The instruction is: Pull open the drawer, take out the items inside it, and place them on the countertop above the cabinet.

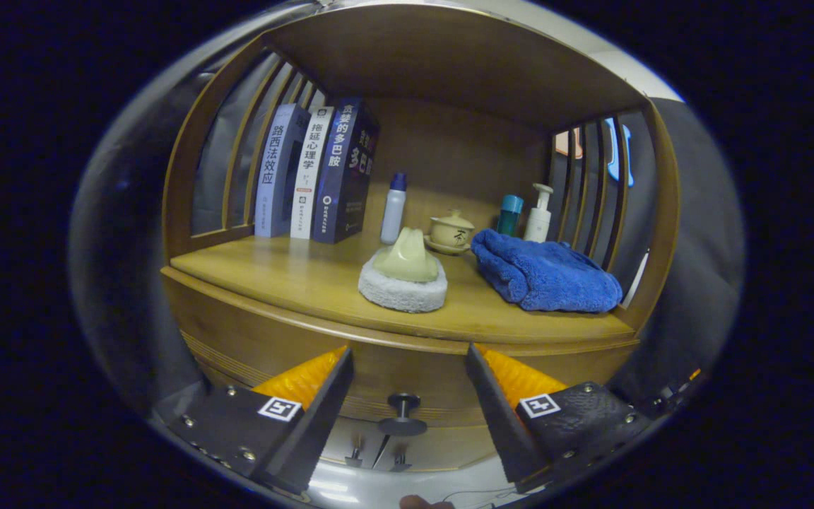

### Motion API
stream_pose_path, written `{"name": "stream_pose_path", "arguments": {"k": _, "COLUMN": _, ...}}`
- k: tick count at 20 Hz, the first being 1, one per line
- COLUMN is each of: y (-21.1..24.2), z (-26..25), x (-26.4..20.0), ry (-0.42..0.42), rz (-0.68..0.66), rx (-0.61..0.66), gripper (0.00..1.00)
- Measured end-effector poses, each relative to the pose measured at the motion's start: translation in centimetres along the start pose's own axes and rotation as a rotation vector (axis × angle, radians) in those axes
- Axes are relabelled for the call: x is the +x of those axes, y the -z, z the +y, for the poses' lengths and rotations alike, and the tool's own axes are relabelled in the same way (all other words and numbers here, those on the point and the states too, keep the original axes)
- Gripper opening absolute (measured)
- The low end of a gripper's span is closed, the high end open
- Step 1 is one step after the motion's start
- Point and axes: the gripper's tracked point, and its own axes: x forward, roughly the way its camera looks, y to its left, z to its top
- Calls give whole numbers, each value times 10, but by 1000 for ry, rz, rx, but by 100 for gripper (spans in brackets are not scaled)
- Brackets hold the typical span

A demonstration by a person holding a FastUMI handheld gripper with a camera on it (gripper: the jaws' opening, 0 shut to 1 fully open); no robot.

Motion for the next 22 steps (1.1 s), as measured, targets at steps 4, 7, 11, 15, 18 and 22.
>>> {"name": "stream_pose_path", "arguments": {"k": 4, "y": -4, "z": -6, "x": -6, "ry": -10, "rz": -10, "rx": 34, "gripper": 97}}
{"name": "stream_pose_path", "arguments": {"k": 7, "y": -7, "z": -13, "x": -14, "ry": -13, "rz": -33, "rx": 33, "gripper": 97}}
{"name": "stream_pose_path", "arguments": {"k": 11, "y": -11, "z": -27, "x": -23, "ry": -14, "rz": -59, "rx": 39, "gripper": 97}}
{"name": "stream_pose_path", "arguments": {"k": 15, "y": -19, "z": -39, "x": -30, "ry": -23, "rz": -96, "rx": 61, "gripper": 97}}
{"name": "stream_pose_path", "arguments": {"k": 18, "y": -28, "z": -47, "x": -34, "ry": -27, "rz": -136, "rx": 60, "gripper": 97}}
{"name": "stream_pose_path", "arguments": {"k": 22, "y": -42, "z": -60, "x": -38, "ry": -30, "rz": -199, "rx": 46, "gripper": 97}}
